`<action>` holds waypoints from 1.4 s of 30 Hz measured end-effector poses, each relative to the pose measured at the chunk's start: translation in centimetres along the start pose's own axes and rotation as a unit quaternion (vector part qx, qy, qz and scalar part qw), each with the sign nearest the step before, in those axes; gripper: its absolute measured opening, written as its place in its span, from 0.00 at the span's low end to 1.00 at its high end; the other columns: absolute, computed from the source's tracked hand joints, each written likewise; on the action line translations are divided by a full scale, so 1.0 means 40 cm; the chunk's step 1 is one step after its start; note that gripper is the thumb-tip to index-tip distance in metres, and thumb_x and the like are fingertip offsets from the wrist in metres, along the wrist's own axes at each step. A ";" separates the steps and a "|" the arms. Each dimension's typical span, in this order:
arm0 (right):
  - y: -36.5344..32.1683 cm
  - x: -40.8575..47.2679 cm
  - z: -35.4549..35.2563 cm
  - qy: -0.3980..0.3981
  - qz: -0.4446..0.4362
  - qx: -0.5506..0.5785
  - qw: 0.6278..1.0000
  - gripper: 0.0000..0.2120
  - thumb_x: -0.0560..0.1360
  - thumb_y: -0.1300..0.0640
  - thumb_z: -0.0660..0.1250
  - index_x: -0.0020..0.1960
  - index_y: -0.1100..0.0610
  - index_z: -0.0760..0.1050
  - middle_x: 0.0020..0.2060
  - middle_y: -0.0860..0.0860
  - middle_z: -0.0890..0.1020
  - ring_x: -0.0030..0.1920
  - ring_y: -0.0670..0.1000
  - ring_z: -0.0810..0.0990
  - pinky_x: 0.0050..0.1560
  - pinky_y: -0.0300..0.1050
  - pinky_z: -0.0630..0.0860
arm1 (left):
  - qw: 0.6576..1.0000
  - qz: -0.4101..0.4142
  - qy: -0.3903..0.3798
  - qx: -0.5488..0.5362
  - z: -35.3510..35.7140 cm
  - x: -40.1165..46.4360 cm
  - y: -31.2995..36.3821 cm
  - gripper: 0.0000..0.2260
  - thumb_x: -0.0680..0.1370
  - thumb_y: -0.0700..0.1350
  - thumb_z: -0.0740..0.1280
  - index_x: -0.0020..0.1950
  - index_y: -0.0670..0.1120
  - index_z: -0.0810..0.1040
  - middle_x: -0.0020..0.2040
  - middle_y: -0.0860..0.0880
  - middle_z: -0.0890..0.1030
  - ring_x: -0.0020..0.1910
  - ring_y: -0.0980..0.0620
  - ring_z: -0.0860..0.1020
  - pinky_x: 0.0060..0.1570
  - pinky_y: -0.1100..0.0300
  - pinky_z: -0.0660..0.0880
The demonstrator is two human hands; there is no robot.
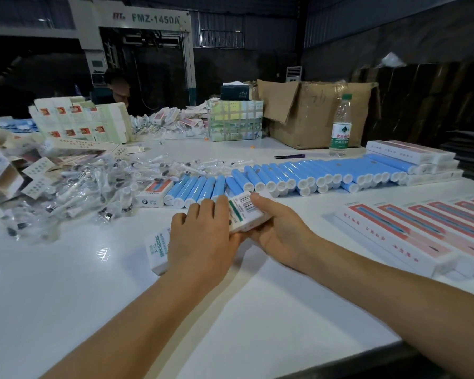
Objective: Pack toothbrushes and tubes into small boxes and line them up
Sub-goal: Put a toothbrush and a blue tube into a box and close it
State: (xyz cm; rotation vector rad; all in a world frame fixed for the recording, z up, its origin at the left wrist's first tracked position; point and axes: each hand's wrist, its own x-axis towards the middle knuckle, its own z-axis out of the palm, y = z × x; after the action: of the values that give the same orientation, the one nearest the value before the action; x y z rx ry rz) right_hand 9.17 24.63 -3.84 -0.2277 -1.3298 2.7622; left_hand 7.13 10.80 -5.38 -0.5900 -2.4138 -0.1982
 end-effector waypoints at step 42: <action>0.012 -0.021 0.010 0.042 -0.104 -0.201 0.973 0.13 0.80 0.60 0.56 0.55 0.60 0.78 0.47 0.59 0.84 0.48 0.55 0.83 0.52 0.52 0.81 | 0.999 0.041 -0.014 0.003 -0.019 -0.016 0.006 0.30 0.72 0.55 0.70 0.69 0.42 0.69 0.59 0.44 0.76 0.55 0.42 0.74 0.49 0.48 0.68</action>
State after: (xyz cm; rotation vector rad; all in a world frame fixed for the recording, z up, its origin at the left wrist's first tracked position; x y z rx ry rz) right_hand 9.93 23.92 -3.88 -0.2084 -1.7650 2.2677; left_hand 8.11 10.58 -5.18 -0.6924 -2.4112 -0.1488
